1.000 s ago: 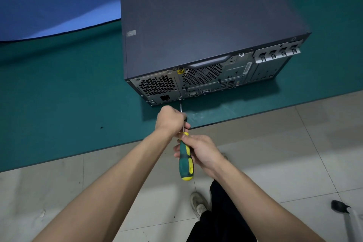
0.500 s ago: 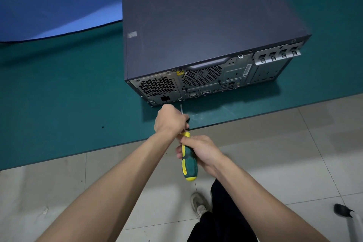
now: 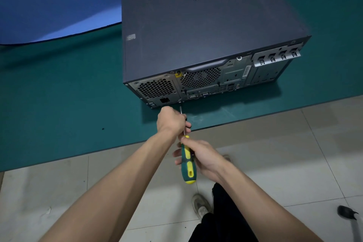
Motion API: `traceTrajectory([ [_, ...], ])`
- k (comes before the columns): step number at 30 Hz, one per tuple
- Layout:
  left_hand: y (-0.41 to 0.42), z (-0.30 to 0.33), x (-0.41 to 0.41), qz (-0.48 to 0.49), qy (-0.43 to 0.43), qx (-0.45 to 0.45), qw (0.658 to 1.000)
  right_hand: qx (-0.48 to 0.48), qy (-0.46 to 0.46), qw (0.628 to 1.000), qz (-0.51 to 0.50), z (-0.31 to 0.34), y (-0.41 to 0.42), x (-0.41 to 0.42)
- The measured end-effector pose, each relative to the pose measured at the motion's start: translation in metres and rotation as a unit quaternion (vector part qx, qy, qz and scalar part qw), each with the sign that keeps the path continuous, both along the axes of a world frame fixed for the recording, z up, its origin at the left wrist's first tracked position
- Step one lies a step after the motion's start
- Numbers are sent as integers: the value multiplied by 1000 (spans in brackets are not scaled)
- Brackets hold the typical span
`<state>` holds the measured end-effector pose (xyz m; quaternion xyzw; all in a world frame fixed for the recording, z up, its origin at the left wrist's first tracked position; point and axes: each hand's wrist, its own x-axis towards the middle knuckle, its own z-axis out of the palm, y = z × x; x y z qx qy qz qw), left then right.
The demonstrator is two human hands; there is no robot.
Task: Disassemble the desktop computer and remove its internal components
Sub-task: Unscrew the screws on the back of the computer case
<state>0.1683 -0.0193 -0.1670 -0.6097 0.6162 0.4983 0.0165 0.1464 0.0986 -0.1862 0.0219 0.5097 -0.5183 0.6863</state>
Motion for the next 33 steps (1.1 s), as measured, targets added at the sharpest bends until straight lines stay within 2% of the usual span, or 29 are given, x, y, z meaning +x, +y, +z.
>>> traceTrajectory([
  [2,-1,-1,0,-9,13,12,1000,-11,-30,999,-7,1,1,-2],
  [7,-10,5,6,-125,-31,-30,991,9,7,998,-65,-2,0,5],
  [10,-10,6,7,-114,-11,-22,993,28,9,996,-89,-3,-1,7],
  [16,-13,-1,5,-98,-14,-6,995,23,15,998,-61,-6,-1,4],
  [18,-12,-2,5,-95,-25,-42,994,31,52,996,-70,-8,-1,7],
  [20,-12,-4,2,-51,-14,-79,995,48,87,990,-100,-9,-1,9],
  [22,-14,-7,-2,38,30,-65,997,69,147,980,-113,-11,-2,7],
  [25,-14,-9,-11,148,70,-27,986,109,268,955,-71,-12,-1,3],
  [27,-14,-10,-15,172,66,-27,982,127,324,937,-44,-12,0,0],
  [33,-20,-14,-19,173,39,-42,983,146,403,904,-12,-16,2,-3],
])
